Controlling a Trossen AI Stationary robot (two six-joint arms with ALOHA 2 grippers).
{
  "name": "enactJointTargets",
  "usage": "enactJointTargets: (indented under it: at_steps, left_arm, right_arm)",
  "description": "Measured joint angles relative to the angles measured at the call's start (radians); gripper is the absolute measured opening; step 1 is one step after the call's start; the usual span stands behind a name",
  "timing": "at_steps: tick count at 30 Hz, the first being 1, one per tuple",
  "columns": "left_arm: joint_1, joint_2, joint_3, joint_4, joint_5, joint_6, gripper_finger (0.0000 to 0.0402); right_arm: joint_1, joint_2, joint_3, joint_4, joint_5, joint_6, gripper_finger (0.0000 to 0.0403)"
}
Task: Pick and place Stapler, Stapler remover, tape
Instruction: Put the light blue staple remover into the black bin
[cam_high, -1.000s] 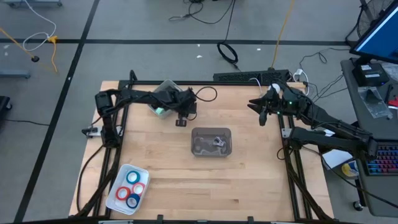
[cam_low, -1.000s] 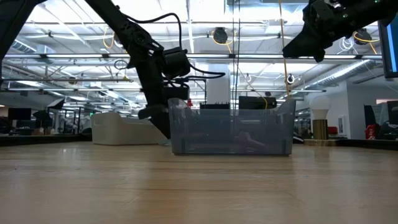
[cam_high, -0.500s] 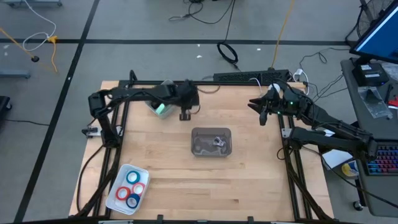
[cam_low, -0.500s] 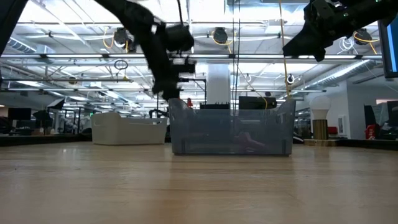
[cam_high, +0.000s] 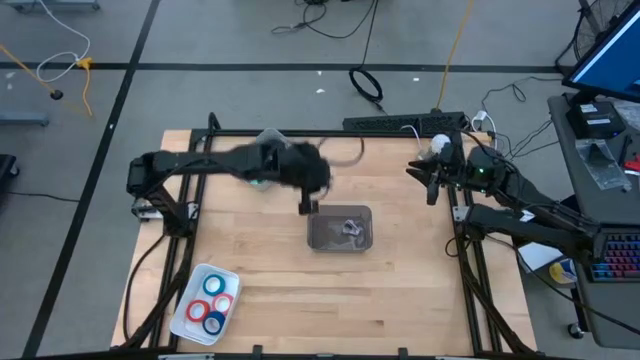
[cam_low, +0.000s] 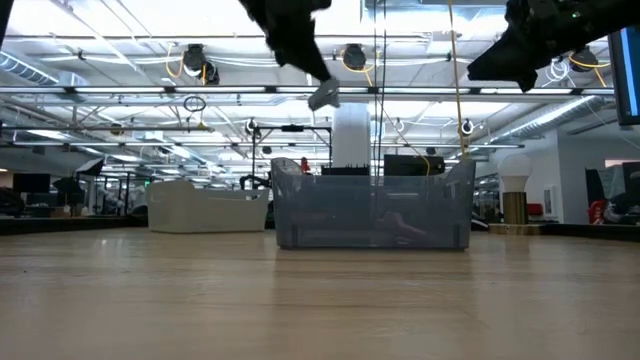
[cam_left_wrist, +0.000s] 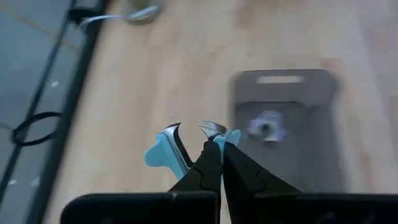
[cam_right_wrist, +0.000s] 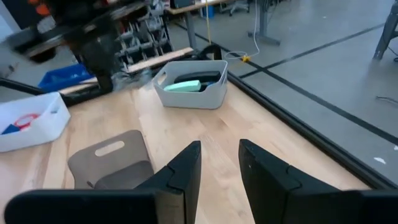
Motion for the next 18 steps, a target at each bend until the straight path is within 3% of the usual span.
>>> enactJointTargets:
  at_steps: [8, 15, 18]
  left_arm:
    - [-0.167, 0.051, 0.001, 0.007, -0.078, -0.164, 0.0001]
    - [-0.215, 0.159, 0.0, 0.088, -0.074, -0.24, 0.0001]
    - [-0.217, 0.203, 0.0, 0.104, -0.046, -0.258, 0.0001]
  right_arm:
    - [0.001, -0.15, -0.157, 0.065, -0.064, 0.11, 0.01]
    - [0.002, -0.209, -0.271, 0.102, -0.181, 0.17, 0.01]
    - [0.008, -0.212, -0.337, 0.156, -0.185, 0.223, 0.01]
